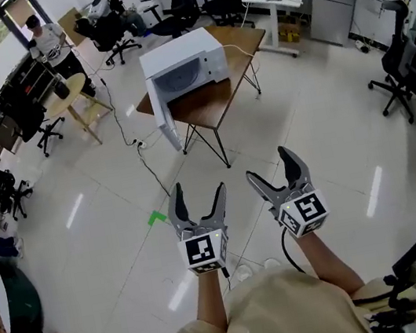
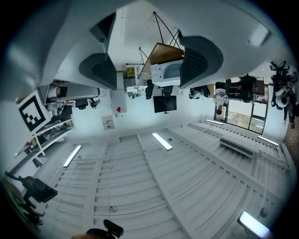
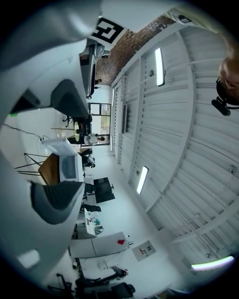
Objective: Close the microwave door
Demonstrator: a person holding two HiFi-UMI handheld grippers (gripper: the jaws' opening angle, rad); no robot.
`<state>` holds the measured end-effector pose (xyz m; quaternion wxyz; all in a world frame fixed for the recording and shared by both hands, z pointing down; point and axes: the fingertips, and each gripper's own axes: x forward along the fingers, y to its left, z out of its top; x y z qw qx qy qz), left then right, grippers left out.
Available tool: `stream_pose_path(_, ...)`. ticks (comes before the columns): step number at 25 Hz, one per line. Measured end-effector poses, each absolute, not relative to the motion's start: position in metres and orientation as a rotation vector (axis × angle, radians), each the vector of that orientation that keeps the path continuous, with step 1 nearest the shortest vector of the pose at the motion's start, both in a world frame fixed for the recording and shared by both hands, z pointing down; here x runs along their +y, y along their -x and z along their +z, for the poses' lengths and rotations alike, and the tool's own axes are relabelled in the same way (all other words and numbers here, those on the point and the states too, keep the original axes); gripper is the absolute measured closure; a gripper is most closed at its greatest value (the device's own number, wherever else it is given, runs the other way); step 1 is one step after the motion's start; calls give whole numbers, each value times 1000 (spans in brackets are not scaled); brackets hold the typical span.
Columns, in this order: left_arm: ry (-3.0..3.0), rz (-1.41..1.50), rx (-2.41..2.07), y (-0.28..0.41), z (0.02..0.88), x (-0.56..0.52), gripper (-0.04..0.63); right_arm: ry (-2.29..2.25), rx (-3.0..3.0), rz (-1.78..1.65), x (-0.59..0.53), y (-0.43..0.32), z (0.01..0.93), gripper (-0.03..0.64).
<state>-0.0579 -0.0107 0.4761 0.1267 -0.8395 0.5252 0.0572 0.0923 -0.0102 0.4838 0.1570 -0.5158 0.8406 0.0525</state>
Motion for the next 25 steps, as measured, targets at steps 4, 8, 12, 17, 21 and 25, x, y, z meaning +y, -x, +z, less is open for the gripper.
stream_pose_path(4, 2472, 182, 1467, 79, 481, 6, 172, 1522, 2374, 147, 7, -68, 489, 200)
stream_pose_path(8, 2516, 210, 1455, 113, 465, -8, 172, 1541, 2377, 124, -8, -32, 476, 201)
stream_pose_path(12, 2524, 263, 1460, 169, 430, -9, 184, 1568, 2373, 172, -5, 20, 445, 201)
stream_pose_path(17, 2535, 297, 1467, 223, 446, -1, 189, 1590, 2417, 193, 4, 73, 465, 201)
stream_pose_path(21, 2556, 326, 1393, 255, 433, -10, 189, 1610, 2418, 185, -6, 106, 463, 201)
stream_pose_path(25, 2554, 329, 1420, 257, 438, -34, 189, 1596, 2414, 199, -26, 105, 464, 201)
